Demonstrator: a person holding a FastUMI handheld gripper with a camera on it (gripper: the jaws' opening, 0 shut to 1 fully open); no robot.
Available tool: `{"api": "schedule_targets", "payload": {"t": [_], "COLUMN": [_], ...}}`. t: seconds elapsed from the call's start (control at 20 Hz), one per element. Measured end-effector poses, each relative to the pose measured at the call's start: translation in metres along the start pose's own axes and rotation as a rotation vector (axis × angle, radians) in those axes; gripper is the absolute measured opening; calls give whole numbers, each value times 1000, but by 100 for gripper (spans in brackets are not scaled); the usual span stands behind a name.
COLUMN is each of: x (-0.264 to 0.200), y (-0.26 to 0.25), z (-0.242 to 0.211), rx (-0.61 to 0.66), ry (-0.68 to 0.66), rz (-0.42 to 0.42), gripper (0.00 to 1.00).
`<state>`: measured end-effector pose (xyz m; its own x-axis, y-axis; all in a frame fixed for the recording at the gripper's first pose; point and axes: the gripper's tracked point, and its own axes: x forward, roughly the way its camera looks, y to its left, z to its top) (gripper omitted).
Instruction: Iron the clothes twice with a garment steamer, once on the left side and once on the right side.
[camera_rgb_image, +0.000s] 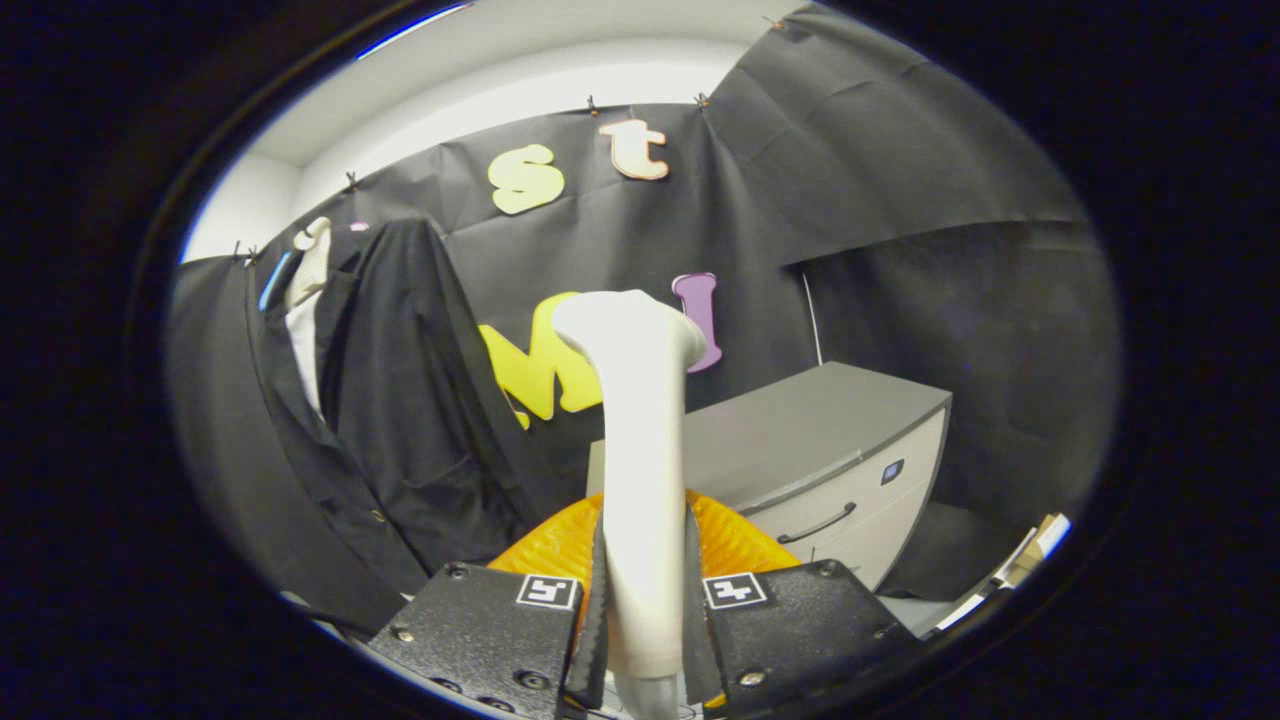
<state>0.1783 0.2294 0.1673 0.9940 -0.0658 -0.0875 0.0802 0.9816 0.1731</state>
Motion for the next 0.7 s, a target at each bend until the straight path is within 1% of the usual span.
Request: {"api": "schedule_targets", "payload": {"t": [0.2,0.4,0.55,0.7], "x": [-29,-53,-62,-60], "y": [38,73,90,109], "z": [8,25,31,33], "rx": [-20,-67,-96,-104], "ry": [-50,-114,-152,-183], "rz": [32,80,103,128], "gripper": [33,33,33,32]}}
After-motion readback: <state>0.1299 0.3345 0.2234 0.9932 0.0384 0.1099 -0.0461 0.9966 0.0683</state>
